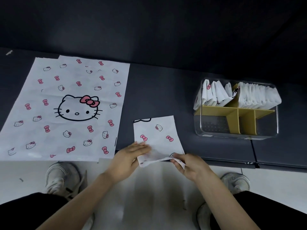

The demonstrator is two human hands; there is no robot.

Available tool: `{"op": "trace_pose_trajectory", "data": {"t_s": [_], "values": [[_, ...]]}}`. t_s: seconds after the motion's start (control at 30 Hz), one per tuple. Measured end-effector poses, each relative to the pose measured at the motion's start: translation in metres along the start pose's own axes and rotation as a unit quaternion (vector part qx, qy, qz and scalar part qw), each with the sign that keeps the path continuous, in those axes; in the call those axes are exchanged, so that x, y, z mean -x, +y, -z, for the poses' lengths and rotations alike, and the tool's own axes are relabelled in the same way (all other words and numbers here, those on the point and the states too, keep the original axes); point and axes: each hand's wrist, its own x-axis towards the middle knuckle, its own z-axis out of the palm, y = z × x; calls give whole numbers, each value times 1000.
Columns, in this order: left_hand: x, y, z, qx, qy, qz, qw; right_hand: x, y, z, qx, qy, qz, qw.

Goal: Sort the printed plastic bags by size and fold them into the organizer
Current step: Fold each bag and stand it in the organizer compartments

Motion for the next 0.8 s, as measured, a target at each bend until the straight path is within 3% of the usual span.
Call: {"op": "trace_pose_trajectory", "data": {"t_s": [0.1,0.17,0.2,0.3,0.47,0.57,0.67,0.8], "values": [[-2,8,2,79,30,97,992,5,1,5,77,24,131,988],[-3,10,4,110,26,180,977,3,1,15,156,64,262,950],[-4,11,4,119,27,218,968,4,0,20,172,36,301,937],[-10,10,5,134,24,287,948,-3,-6,18,158,-101,276,943],[-22,20,7,124,54,335,932,-6,-12,14,156,-172,331,915],[-30,25,7,93,76,352,928,-11,-14,25,114,-260,306,909],[-37,26,11,77,78,367,924,-14,-15,30,159,-331,277,888],[-39,26,15,86,58,389,915,-16,-18,37,151,-388,244,876]]}}
